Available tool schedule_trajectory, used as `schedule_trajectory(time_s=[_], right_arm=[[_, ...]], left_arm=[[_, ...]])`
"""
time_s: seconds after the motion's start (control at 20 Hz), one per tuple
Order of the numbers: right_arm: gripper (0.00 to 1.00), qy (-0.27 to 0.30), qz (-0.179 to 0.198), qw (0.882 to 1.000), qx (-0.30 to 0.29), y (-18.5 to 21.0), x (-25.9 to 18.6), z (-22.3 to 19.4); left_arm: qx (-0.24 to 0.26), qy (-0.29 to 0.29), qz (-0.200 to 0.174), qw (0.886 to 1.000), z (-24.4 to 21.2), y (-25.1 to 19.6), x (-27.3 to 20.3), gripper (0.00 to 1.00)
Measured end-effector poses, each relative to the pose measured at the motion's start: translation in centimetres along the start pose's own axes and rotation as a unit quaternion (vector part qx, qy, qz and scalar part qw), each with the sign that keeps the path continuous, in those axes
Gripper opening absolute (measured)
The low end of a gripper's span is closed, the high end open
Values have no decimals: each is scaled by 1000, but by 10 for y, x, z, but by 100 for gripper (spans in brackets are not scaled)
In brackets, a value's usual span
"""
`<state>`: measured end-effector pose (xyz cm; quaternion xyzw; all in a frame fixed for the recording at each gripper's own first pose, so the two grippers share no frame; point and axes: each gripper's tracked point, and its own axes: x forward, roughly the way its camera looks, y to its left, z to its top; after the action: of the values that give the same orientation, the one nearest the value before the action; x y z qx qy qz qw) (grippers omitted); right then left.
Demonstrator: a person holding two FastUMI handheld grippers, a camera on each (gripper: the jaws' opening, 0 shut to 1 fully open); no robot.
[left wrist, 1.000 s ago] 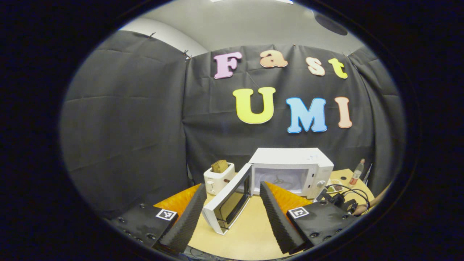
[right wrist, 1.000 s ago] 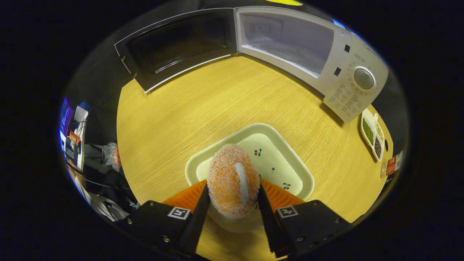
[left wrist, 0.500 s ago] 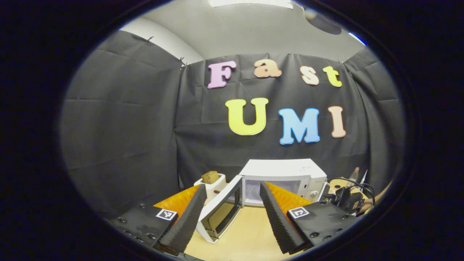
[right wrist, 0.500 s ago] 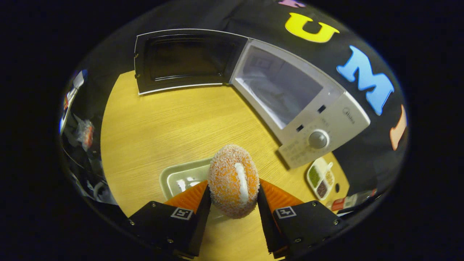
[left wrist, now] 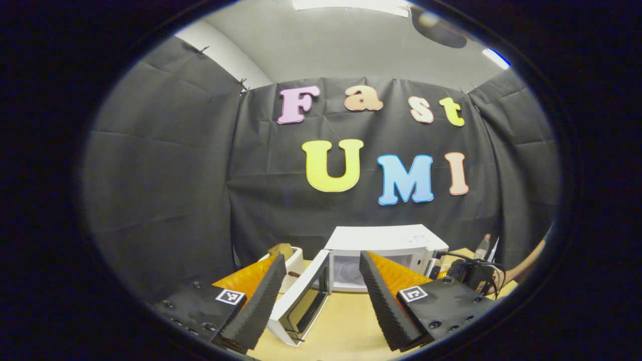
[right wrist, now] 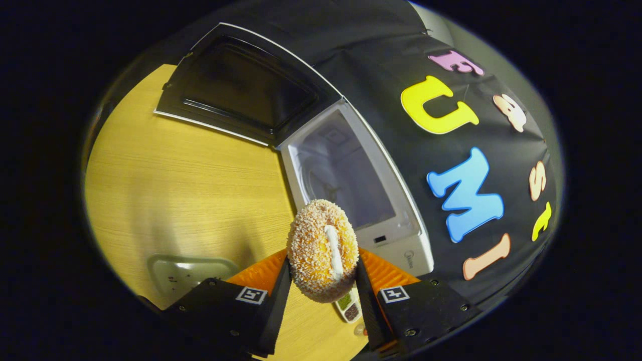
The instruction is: Open the microwave oven with the left hand, put the food in, and close the microwave oven.
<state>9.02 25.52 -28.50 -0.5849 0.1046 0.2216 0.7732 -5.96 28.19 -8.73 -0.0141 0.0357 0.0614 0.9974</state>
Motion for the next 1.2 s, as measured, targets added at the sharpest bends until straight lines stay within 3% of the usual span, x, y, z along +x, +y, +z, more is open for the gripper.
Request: schedule_trajectory(time_s=[0.35,0.7,1.2], right_arm=[[66,-7,-80,995,-52,-6,62,31],[66,-11,-120,984,-129,-10,143,58],[66,39,-107,985,-127,-11,239,50]], left_arm=[[-12,0,16,1000,-5,44,-6,94],[-21,11,28,999,-14,71,-15,94],[-28,44,54,997,-30,111,-24,94]])
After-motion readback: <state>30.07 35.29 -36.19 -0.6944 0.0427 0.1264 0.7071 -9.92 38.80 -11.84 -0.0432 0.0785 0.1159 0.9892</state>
